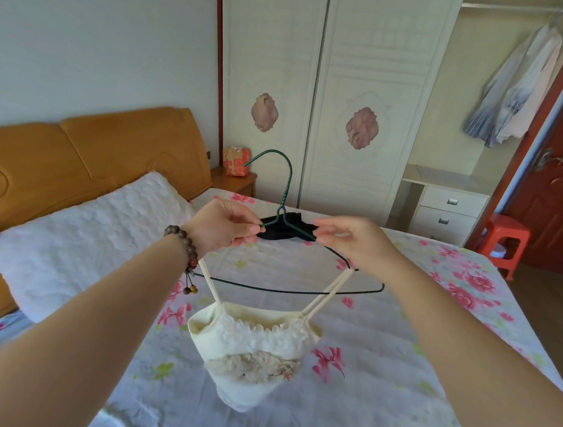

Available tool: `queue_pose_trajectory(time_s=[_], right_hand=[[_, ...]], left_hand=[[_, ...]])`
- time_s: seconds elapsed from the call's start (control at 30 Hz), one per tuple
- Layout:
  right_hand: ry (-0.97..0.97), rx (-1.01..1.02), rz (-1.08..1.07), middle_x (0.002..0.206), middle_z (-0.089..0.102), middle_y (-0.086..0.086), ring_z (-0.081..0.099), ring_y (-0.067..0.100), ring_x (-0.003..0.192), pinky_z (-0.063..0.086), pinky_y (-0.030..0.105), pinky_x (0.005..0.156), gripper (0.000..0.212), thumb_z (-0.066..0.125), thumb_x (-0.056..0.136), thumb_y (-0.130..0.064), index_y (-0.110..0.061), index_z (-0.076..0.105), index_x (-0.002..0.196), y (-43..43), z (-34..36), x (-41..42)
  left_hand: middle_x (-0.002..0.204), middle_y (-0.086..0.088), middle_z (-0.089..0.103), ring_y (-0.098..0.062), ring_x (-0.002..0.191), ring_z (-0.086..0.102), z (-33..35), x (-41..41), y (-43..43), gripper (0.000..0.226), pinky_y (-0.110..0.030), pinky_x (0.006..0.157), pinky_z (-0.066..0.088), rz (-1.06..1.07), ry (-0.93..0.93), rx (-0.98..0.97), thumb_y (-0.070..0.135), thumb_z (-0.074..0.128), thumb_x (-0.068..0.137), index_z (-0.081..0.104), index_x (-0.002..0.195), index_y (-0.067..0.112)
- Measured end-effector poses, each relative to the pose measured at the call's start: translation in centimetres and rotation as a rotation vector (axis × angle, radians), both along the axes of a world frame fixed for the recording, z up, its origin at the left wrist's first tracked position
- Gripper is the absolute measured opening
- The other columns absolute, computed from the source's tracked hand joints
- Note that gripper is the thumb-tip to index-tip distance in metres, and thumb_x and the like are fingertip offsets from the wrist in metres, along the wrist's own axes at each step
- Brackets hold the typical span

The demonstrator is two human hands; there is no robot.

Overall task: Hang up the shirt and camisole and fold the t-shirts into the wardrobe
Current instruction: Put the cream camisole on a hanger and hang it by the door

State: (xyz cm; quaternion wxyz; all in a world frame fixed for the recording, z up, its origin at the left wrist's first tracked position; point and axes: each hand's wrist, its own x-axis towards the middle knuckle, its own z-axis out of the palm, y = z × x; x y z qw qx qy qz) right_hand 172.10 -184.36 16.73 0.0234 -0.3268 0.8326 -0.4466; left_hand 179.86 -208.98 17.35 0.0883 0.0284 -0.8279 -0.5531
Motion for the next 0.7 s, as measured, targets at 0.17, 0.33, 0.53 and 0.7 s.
queue_pose_trajectory(time_s=[0.17, 0.33, 0.53, 0.7], right_hand=[[-0.178, -0.004, 0.138, 0.090, 0.071, -0.001, 0.067, 0.010, 0.081, 0.053, 0.037, 0.084, 0.021, 0.064, 0.090, -0.015, -0.011, 0.067, 0.110, -3.4, 3.0, 1.0], [-0.175, -0.006, 0.003, 0.071, 0.066, -0.002, 0.054, 0.012, 0.061, 0.045, 0.029, 0.060, 0.008, 0.066, 0.089, -0.021, -0.015, 0.069, 0.093, -3.9, 3.5, 0.5], [-0.302, -0.145, -0.208, 0.070, 0.062, 0.003, 0.048, 0.010, 0.054, 0.045, 0.024, 0.052, 0.013, 0.065, 0.089, -0.021, -0.011, 0.068, 0.097, -3.3, 3.2, -0.6], [-0.506, -0.308, -0.285, 0.073, 0.058, 0.005, 0.045, 0.012, 0.053, 0.045, 0.020, 0.045, 0.022, 0.065, 0.090, -0.022, -0.012, 0.066, 0.108, -3.1, 2.7, -1.0]], left_hand=[[0.059, 0.002, 0.067, -0.009, 0.046, 0.045, 0.2, -0.7, 0.8, 0.013, -0.017, 0.044, 0.038, -0.078, 0.002, 0.011, 0.001, 0.062, 0.089, 0.070, 0.081, 0.008], [0.062, 0.002, 0.069, -0.008, 0.053, 0.057, 0.0, -2.0, 1.8, 0.013, -0.015, 0.051, 0.045, -0.088, 0.018, 0.044, 0.002, 0.064, 0.088, 0.071, 0.081, 0.011], [0.092, 0.007, 0.072, 0.002, 0.083, 0.064, -0.4, -3.2, 3.0, 0.010, -0.014, 0.080, 0.048, 0.114, 0.219, 0.070, 0.020, 0.069, 0.086, 0.075, 0.094, 0.019], [0.094, -0.004, 0.074, -0.016, 0.088, 0.071, -0.3, -2.1, 4.4, 0.021, -0.031, 0.083, 0.054, 0.097, 0.119, 0.290, 0.028, 0.060, 0.093, 0.072, 0.096, 0.012]])
